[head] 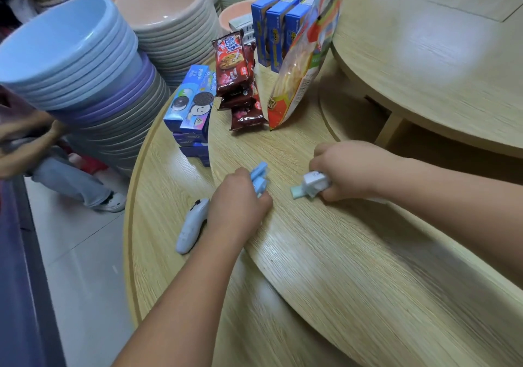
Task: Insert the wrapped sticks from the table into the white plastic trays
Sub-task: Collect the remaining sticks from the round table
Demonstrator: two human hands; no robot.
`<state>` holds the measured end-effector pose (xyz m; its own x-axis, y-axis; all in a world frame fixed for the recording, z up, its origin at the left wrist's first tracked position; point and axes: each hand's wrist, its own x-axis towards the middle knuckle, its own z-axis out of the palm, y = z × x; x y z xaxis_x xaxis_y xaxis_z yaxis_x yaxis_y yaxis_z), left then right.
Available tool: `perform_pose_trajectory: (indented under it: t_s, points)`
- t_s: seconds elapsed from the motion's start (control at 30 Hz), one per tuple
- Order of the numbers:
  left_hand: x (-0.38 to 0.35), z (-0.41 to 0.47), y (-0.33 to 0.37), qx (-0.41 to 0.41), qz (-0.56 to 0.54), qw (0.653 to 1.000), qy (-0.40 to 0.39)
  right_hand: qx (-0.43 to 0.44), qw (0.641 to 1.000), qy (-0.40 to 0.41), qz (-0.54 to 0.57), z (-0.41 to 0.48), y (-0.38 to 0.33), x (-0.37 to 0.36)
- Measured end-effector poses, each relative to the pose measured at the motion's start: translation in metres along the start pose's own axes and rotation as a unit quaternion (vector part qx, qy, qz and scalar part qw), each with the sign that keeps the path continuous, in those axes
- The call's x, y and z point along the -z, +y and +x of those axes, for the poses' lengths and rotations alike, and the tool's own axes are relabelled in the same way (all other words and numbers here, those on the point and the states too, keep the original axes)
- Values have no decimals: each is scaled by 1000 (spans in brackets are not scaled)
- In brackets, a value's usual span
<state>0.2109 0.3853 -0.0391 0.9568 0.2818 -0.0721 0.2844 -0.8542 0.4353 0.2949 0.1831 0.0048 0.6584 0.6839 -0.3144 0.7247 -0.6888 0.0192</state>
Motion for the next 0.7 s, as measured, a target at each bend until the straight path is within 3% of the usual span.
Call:
perform_pose_trajectory:
  t_s: [0.2,0.43,0.7]
  points:
    - [-4,-14,10,-11,-33,999,-2,-17,1000,9,22,-17,4,-6]
    - [-9,-26,30,-36,-17,999,-28,-126,985,54,107,-49,6,-18]
    - [-22,-23,47,-23,-1,1000,-14,-129,978,117,113,-44,-2,-35]
